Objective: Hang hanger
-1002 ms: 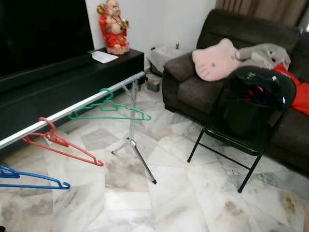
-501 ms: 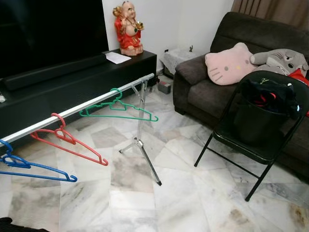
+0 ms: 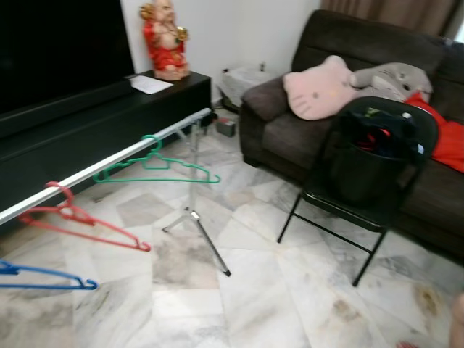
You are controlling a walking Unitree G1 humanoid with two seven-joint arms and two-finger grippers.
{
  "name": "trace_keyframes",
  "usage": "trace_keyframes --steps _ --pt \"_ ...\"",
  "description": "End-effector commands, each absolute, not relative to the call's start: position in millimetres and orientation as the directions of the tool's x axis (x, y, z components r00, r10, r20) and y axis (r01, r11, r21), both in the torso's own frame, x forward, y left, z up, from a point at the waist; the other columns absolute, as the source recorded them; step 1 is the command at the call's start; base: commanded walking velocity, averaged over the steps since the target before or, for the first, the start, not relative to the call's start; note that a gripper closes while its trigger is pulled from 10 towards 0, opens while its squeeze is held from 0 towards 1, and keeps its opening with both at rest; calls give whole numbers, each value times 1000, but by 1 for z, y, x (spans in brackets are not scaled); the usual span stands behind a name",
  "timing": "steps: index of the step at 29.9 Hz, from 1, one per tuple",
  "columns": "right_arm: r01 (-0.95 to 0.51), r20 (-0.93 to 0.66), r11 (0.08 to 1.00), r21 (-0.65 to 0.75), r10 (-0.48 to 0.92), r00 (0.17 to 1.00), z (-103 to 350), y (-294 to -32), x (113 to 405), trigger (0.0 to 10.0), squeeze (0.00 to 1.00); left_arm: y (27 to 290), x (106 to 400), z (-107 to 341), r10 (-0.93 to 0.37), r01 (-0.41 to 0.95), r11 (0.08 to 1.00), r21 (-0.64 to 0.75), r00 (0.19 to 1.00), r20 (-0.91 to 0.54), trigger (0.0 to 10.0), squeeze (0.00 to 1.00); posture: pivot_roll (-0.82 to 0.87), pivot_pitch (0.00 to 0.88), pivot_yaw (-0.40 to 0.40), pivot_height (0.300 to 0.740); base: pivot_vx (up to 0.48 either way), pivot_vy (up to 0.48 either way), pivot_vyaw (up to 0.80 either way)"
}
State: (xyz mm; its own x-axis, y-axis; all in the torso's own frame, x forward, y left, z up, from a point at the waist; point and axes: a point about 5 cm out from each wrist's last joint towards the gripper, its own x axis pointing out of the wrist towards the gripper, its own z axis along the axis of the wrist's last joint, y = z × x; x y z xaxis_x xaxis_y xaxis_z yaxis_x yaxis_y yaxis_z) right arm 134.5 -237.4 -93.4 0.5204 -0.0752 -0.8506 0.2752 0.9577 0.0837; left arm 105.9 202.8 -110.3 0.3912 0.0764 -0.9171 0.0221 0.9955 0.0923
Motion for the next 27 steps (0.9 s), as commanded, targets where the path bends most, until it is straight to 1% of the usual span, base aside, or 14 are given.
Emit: trace_keyframes --steps 1,6,14,21,27 --pt "285 -855 955 84 -78 513 -94 -238 133 10000 0 190 112 -110 21 32 999 38 415 -909 10000 0 24 0 -52 740 0 0 -750" --pt "284 -854 955 84 -78 514 -94 -238 133 10000 0 190 112 -110 20 31 999 36 416 -909 10000 0 26 0 -52 740 48 0 -754" --pt "299 -842 949 95 -84 533 -93 -238 134 10000 0 189 113 -110 19 27 999 34 418 -908 10000 0 26 0 -52 740 263 0 0" --pt "300 -846 950 90 -85 526 -93 -238 134 10000 0 189 113 -110 19 25 999 33 419 -908 10000 0 27 0 -52 740 286 0 0" --pt "299 -847 950 93 -82 526 -93 -238 134 10000 0 189 113 -110 17 26 999 31 419 -908 10000 0 26 0 -52 740 298 0 -750"
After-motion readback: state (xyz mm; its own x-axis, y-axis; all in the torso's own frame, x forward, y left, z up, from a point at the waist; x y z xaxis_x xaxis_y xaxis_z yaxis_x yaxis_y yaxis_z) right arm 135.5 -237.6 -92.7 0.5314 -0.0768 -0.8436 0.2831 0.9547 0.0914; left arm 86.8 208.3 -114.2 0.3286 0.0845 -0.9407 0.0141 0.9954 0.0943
